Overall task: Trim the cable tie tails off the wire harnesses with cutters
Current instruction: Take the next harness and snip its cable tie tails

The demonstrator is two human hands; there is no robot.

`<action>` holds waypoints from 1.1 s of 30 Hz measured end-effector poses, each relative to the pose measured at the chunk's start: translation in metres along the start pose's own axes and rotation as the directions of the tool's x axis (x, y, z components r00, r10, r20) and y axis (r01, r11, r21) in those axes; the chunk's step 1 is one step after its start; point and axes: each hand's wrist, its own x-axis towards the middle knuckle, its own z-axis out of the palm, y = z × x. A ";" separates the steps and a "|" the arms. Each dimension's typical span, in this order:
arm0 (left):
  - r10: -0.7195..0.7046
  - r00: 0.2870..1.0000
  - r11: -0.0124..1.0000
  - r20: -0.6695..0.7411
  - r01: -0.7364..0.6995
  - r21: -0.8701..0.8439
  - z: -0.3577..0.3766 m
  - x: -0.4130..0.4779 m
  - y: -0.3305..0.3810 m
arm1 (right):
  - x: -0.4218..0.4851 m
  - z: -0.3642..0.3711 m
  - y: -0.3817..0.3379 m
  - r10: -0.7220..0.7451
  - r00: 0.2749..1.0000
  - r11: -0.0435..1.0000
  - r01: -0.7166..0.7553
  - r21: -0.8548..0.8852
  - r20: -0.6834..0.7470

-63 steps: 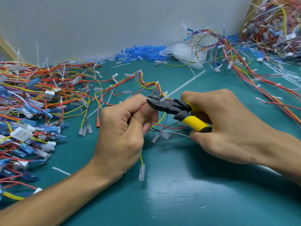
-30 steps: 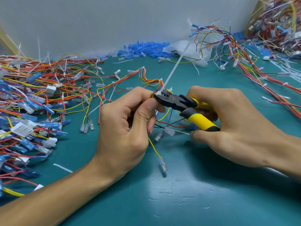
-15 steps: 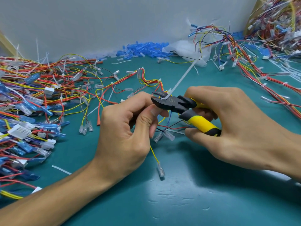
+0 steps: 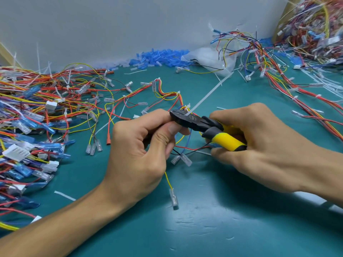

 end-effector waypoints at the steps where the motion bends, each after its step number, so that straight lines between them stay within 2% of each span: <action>1: 0.005 1.000 1.000 -0.001 -0.005 0.007 0.000 0.000 0.000 | -0.001 0.000 -0.002 -0.002 1.000 1.000 0.002 -0.005 -0.002; 4: 0.029 1.000 0.999 -0.009 -0.028 0.017 0.000 -0.001 0.000 | -0.003 0.001 -0.007 0.011 1.000 1.000 -0.011 0.011 -0.009; 10: 0.028 0.999 0.999 -0.035 -0.027 0.024 0.000 0.003 0.000 | 0.001 0.000 -0.006 0.072 0.997 0.986 -0.077 0.147 0.039; 14: 0.021 0.996 0.999 -0.086 -0.018 0.029 0.001 0.010 0.000 | 0.004 -0.001 -0.007 0.099 0.980 0.894 -0.163 0.417 0.171; 16: 0.019 0.995 1.000 -0.094 -0.017 0.027 0.001 0.010 0.000 | 0.004 0.000 -0.008 0.090 0.974 0.862 -0.182 0.474 0.209; 18: -0.006 0.996 1.000 -0.091 0.004 -0.019 0.001 0.007 -0.001 | 0.006 0.002 -0.006 0.087 0.980 0.900 -0.154 0.407 0.177; 20: -0.031 0.995 0.996 -0.099 0.023 -0.086 0.001 0.004 -0.003 | 0.008 0.004 -0.001 0.070 0.996 0.980 -0.079 0.182 0.053; 22: -0.039 0.993 0.992 -0.111 0.026 -0.120 0.001 0.003 -0.003 | 0.008 0.002 0.004 0.029 0.997 0.999 -0.027 0.027 -0.078; 24: -0.037 0.992 0.991 -0.119 0.021 -0.130 0.001 0.004 -0.002 | 0.008 -0.001 0.005 -0.016 0.992 1.000 0.013 -0.026 -0.124; 26: -0.033 0.992 0.992 -0.124 0.017 -0.126 0.001 0.004 -0.003 | 0.008 -0.001 0.005 -0.036 0.992 0.998 0.030 -0.046 -0.119; 33: 0.004 0.993 0.999 -0.115 -0.008 -0.032 0.003 0.004 -0.002 | 0.006 -0.001 0.007 -0.033 0.999 0.999 0.035 0.041 -0.041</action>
